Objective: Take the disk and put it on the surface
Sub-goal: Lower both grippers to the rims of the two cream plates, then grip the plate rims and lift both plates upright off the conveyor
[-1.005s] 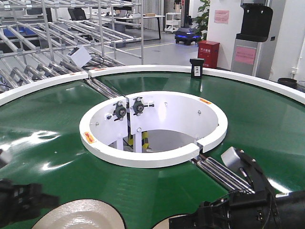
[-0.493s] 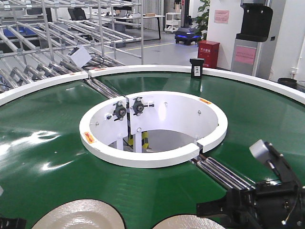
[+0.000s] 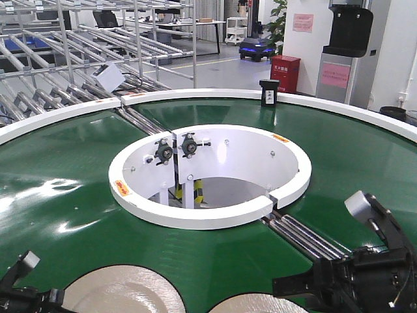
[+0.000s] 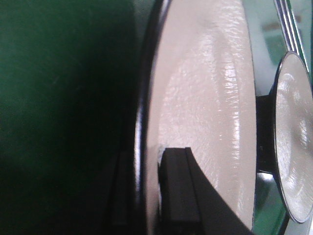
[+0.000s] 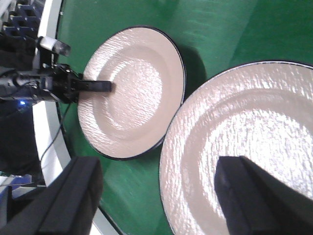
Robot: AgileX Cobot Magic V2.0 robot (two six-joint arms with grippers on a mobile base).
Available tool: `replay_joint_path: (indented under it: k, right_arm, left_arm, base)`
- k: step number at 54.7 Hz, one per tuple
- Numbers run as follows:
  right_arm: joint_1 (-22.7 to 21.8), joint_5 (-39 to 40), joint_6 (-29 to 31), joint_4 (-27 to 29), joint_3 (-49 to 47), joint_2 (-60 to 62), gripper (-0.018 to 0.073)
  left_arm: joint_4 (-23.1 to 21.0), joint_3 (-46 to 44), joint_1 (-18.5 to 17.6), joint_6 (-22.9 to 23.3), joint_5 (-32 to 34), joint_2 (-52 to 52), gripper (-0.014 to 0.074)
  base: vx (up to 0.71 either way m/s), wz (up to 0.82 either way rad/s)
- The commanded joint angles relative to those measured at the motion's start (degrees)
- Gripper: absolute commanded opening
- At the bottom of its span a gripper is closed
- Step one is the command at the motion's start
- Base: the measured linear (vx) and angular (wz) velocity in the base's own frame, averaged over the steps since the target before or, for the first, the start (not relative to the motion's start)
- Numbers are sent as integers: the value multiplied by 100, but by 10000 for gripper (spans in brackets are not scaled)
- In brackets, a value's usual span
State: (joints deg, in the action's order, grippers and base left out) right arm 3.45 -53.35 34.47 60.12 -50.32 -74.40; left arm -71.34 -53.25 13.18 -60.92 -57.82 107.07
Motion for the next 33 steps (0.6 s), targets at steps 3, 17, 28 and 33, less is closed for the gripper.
replay_joint_path:
  k: [3,17,28,33]
  right_arm:
    - [-396,-90,-177,-108,-198,150,531]
    - [-1249,139,-471,-1094,-198,55,531]
    - [-1249,462,-596,-1642,-198,-708,531]
    - [-1215,463,-437,-1475,-198,-1123,531]
  left_arm:
    - [-556,-85,-75,-107,-465,-451,-9]
    - [-1580,-119,147,133,-816,-1368,-7]
    - [-1657,-563,211,675,-835,-1877,-7]
    - [-1671,-723,211,815,-834,-1964,-7]
  base:
    - [0,0]
    - [0,0]
    - [0,0]
    - [0,0]
